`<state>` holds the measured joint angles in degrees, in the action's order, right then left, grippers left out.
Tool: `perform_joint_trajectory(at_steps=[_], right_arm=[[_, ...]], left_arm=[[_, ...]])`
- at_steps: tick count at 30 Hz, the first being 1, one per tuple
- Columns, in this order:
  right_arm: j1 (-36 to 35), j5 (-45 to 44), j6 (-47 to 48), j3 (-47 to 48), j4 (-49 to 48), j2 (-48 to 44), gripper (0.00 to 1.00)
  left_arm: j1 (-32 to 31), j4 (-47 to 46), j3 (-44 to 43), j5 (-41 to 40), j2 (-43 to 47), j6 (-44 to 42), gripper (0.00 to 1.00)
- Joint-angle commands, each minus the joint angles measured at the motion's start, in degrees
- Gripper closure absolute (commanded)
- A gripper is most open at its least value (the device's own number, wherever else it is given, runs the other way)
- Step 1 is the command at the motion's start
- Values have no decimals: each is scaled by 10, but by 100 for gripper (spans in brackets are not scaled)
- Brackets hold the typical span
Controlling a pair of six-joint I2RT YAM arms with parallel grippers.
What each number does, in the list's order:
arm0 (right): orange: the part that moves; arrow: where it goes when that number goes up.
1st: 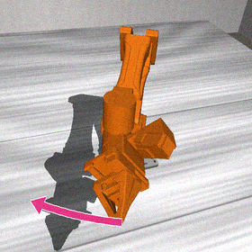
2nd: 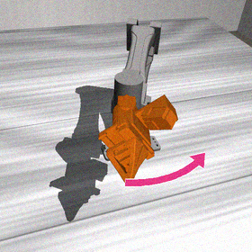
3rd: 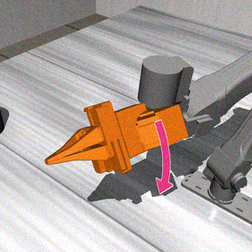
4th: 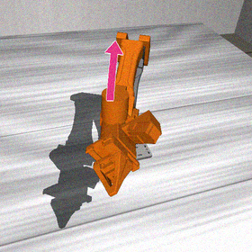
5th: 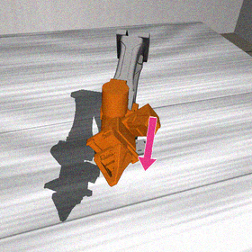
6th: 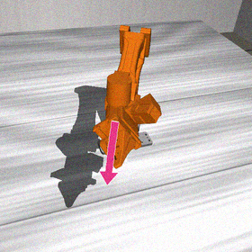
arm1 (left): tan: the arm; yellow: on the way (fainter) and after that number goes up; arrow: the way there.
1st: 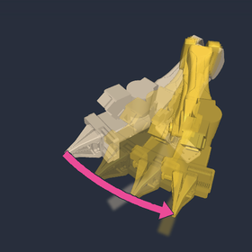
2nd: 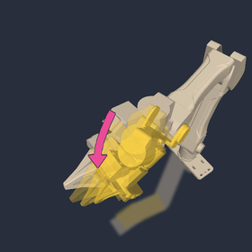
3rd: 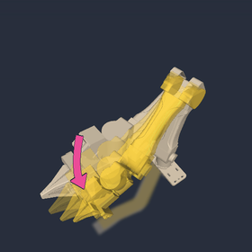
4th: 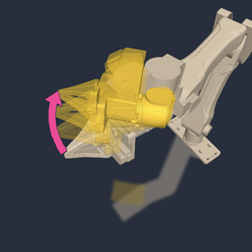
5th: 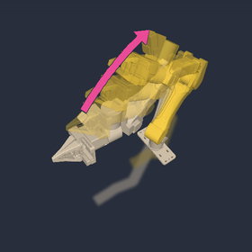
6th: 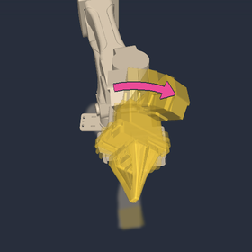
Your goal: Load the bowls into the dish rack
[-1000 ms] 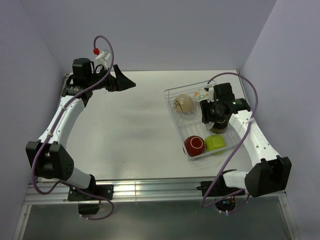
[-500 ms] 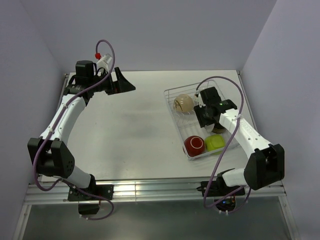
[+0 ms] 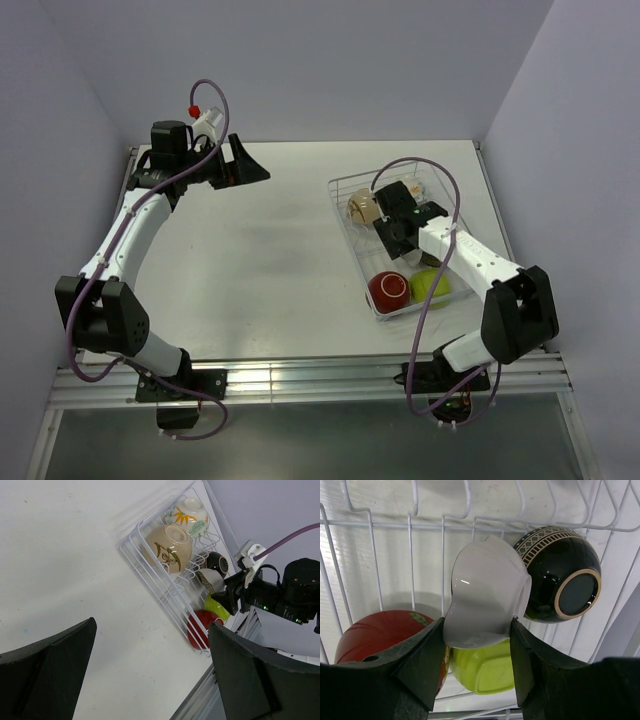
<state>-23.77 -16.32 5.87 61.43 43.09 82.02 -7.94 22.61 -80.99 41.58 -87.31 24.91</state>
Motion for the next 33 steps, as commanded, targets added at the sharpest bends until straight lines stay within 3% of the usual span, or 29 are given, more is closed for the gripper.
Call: perform_joint_trajectory(at_steps=[1,20,24,28,31,33], right_arm=[[-15,-43,-2,-7,-41,6,100],[-67,-93,5,-28,-86,83,98],[-72,-86,2,-23,-76,93,88],[-76,-82,2,-20,-71,89,59],[-79,-81,0,-18,-68,82,43],[-79,-78,-2,-13,-61,79,41]], left_arm=[[3,-7,-15,-5,6,1,1],[9,-17,0,-3,15,2,0],[11,-22,7,-3,18,4,1],[14,-19,4,-2,18,3,1],[15,-21,7,1,19,4,0],[15,-24,9,1,20,7,1]])
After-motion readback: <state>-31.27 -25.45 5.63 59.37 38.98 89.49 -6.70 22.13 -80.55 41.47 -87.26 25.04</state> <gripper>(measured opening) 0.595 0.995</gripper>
